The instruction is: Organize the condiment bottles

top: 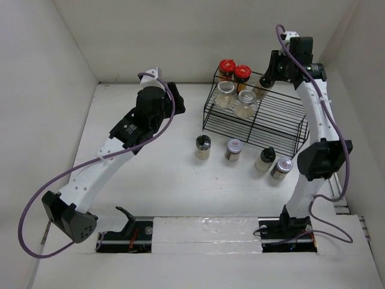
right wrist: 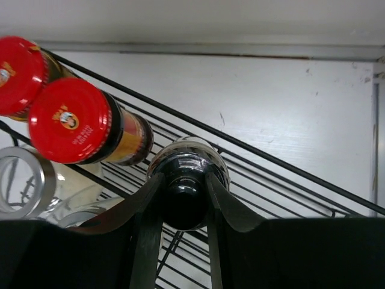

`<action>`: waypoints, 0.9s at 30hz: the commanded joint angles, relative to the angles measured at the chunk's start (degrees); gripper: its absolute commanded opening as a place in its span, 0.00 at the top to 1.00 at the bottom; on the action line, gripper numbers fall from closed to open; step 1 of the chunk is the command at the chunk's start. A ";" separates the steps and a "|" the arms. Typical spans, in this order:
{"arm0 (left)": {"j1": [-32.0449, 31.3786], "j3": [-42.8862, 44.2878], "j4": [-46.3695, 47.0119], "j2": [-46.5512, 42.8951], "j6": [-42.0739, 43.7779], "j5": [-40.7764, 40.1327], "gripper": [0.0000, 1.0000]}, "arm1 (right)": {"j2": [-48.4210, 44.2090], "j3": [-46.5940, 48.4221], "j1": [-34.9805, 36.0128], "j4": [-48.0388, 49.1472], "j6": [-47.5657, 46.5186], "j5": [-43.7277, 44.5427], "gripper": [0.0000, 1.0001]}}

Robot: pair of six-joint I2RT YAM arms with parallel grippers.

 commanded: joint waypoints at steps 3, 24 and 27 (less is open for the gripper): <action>-0.11 -0.62 2.87 -1.36 0.75 0.06 0.34 | 2.68 3.01 2.33 0.17 -1.20 0.71 0.94; -0.11 -1.16 2.34 0.92 -0.83 2.86 0.33 | -29.80 -30.35 5.93 8.17 5.64 10.55 0.79; -0.11 -1.16 2.34 1.45 -1.45 3.48 0.33 | -38.77 -44.86 8.65 4.15 6.97 12.74 0.95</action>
